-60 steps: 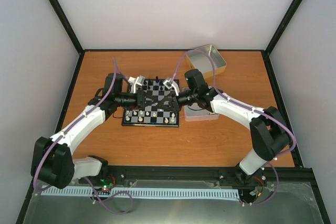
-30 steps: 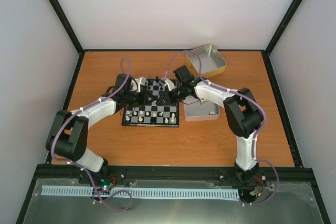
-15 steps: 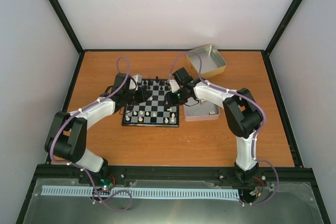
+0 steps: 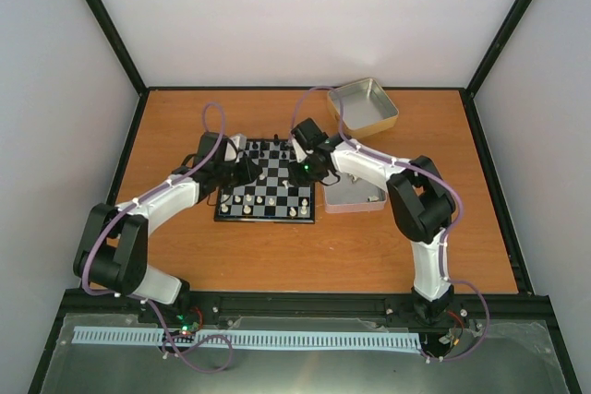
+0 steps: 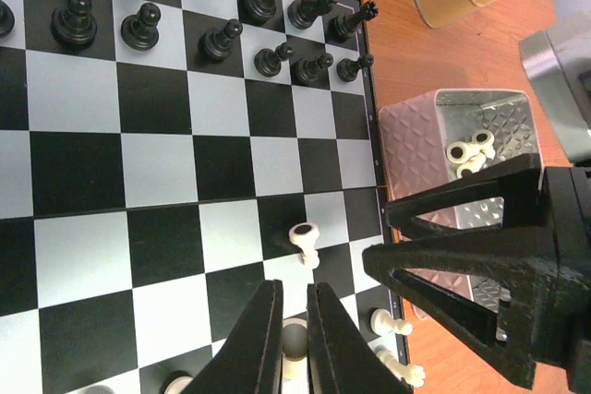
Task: Set up the chess pieces on the board
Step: Pick up the chess piece from the chessboard.
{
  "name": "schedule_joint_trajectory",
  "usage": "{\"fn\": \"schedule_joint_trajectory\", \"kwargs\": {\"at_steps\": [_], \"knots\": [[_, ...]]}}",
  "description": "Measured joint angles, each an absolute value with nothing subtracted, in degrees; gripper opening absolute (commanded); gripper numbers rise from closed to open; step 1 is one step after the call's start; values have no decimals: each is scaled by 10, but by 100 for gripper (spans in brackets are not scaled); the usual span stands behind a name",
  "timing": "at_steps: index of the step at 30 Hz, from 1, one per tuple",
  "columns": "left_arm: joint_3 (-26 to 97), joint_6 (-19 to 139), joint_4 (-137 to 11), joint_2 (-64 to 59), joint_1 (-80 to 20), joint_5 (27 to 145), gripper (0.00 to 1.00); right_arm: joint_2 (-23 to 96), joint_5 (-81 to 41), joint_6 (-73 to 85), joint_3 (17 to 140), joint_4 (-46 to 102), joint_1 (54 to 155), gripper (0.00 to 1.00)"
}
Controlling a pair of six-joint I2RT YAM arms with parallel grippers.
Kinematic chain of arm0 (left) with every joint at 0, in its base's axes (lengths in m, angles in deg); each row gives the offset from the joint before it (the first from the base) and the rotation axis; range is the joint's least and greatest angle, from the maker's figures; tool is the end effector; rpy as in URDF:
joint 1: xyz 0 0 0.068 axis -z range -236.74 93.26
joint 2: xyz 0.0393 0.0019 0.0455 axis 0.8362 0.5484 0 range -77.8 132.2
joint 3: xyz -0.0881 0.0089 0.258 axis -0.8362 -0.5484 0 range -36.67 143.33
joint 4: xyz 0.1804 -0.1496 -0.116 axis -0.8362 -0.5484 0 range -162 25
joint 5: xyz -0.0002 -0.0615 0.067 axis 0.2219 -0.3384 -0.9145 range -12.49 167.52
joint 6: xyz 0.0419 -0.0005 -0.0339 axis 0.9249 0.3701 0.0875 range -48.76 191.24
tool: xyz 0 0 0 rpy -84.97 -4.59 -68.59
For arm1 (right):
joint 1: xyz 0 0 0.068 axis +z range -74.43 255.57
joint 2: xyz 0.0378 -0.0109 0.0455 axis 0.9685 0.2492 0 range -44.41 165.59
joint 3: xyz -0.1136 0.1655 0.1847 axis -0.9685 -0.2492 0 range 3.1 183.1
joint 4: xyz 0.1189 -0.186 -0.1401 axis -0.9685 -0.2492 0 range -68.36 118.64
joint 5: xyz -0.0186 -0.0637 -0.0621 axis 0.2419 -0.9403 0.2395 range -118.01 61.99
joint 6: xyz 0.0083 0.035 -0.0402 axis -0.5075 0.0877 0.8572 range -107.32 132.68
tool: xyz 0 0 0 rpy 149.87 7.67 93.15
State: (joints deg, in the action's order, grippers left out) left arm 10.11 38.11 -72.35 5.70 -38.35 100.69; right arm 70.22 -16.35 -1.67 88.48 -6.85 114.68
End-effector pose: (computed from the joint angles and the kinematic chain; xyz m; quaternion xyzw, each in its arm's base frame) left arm 0.2795 -0.1076 0.2031 -0.0380 0.9046 -0.3327 0.2639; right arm 0.3209 0.2703 0.1877 -0.2298 0.9434 0.1864 0.1497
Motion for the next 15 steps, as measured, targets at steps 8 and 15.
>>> {"fn": "schedule_joint_trajectory", "kwargs": {"at_steps": [8, 15], "knots": [[95, 375, -747, 35, -380, 949, 1, 745, -183, -24, 925, -93, 1180, 41], [82, 349, -776, -12, -381, 874, 1, 763, -195, -28, 941, -107, 1204, 39]]}}
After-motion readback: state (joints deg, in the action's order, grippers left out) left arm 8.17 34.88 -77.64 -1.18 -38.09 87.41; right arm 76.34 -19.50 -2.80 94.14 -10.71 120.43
